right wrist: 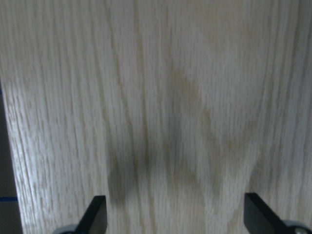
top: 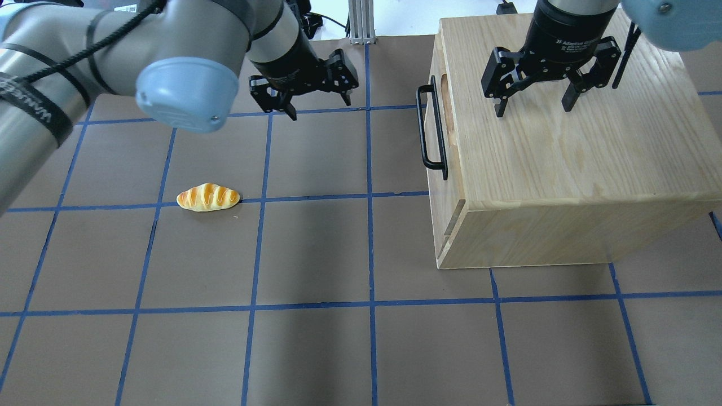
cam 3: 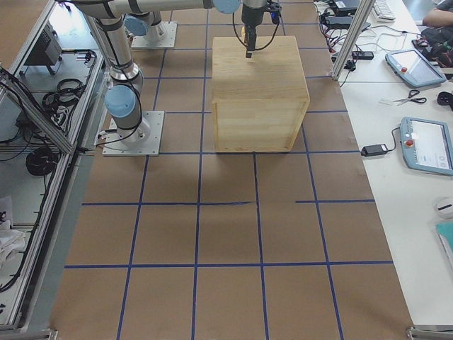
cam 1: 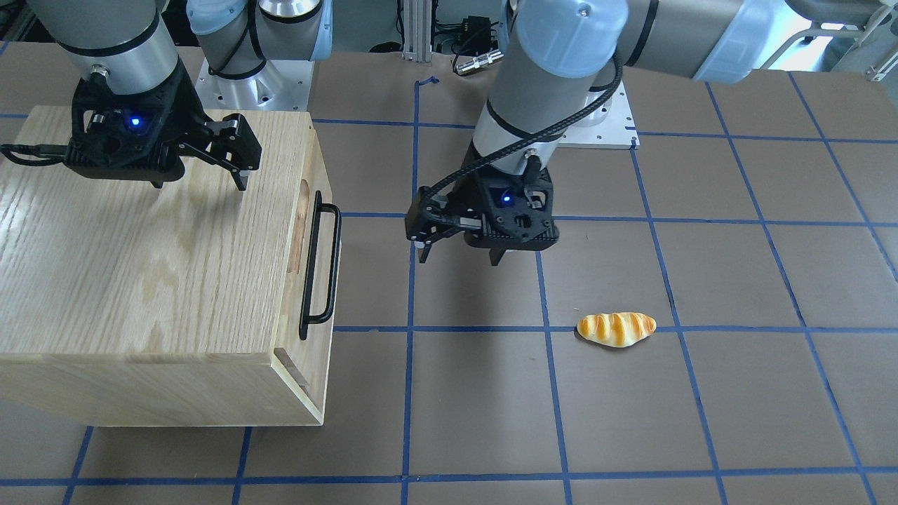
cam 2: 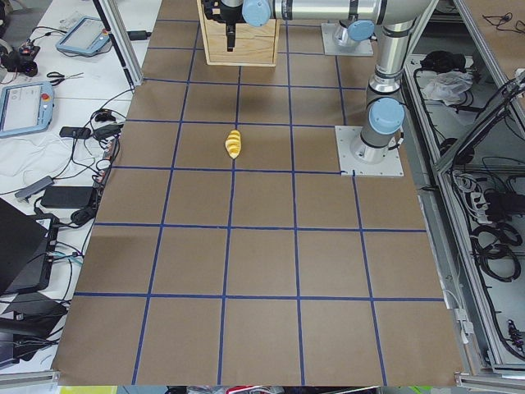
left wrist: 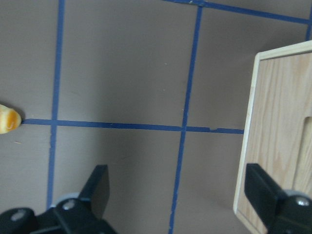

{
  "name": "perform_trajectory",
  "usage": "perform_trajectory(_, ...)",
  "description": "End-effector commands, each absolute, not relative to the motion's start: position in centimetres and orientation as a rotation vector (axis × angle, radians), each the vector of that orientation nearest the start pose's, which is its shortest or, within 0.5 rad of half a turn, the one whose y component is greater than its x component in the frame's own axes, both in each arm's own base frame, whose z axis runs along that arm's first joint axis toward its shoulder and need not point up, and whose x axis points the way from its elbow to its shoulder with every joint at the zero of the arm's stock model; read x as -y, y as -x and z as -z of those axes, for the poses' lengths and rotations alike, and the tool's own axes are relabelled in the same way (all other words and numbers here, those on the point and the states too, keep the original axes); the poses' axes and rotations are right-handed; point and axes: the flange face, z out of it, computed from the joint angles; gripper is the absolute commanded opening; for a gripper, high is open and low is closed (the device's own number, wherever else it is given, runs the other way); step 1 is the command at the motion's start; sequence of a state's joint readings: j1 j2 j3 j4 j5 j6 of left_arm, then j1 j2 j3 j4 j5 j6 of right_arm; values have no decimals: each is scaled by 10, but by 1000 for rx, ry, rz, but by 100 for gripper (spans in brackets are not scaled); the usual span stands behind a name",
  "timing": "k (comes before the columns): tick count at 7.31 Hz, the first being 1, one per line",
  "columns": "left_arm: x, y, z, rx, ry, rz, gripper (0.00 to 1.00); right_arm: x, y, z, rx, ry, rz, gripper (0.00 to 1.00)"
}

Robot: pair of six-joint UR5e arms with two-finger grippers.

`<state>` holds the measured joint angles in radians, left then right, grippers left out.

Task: Open upper drawer
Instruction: 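Reach the left gripper toward the black drawer handle on the cabinet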

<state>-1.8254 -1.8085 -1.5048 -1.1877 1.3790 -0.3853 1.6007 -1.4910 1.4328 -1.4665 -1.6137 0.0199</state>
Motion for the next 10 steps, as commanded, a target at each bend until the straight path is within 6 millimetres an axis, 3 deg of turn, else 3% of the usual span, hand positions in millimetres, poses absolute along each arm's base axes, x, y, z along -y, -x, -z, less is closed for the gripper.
perform_trajectory(1, 540, 352, -421, -3518, 132, 225, 100, 516, -145, -505, -3185, 19, -72, 100)
perform_trajectory(4, 542, 370, -393, -3562, 94, 163, 100, 516, -144, -504, -3185, 16, -74, 100)
perform_trajectory(8, 544, 373, -377, -3559, 91, 116, 100, 516, -145, -505, -3185, 19, -72, 100)
perform_trajectory(10, 537, 384, -372, -3559, 57, 98, 100, 516, -145, -505, -3185, 21, -72, 100)
